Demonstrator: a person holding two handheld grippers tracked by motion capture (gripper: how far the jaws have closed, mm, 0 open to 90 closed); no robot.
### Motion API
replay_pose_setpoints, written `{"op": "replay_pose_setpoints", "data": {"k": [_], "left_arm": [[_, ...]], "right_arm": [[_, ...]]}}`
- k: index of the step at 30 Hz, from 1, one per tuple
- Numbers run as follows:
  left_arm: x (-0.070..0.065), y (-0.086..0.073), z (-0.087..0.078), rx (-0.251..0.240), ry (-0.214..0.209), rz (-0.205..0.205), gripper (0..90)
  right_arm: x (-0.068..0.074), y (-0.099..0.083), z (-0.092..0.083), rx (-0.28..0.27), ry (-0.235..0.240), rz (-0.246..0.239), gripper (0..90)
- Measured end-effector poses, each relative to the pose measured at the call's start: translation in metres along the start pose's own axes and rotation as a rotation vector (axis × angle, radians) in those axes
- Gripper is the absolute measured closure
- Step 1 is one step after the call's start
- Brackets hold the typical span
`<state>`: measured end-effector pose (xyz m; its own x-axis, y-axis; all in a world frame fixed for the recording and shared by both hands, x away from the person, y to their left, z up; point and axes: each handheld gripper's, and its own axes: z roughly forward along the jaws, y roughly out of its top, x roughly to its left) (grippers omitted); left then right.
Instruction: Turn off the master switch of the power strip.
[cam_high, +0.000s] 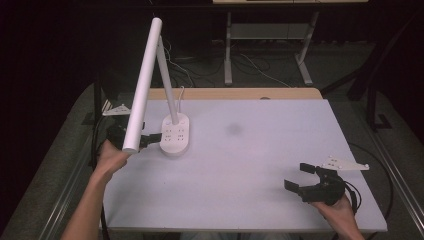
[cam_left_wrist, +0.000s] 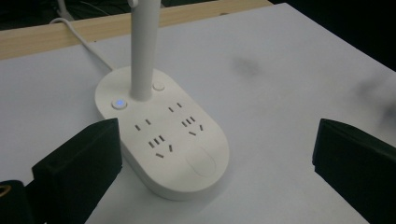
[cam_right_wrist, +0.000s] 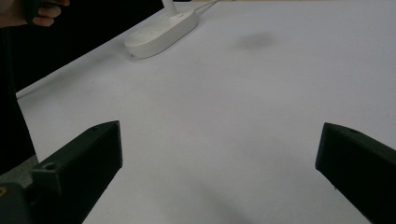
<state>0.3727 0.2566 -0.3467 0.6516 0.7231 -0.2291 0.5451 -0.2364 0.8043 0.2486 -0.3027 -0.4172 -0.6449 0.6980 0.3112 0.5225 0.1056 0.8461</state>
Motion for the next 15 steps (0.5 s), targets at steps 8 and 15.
{"op": "replay_pose_setpoints", "data": {"k": [8, 15], "left_arm": [[0.008, 0.011, 0.003, 0.022, 0.009, 0.008, 0.8], [0.015, 0.018, 0.007, 0.031, 0.018, 0.002, 1.2]], "right_arm": [[0.000, 0.000, 0.000, 0.001, -0.001, 0.000, 0.1], [0.000, 0.000, 0.000, 0.002, -0.001, -0.001, 0.1]]}}
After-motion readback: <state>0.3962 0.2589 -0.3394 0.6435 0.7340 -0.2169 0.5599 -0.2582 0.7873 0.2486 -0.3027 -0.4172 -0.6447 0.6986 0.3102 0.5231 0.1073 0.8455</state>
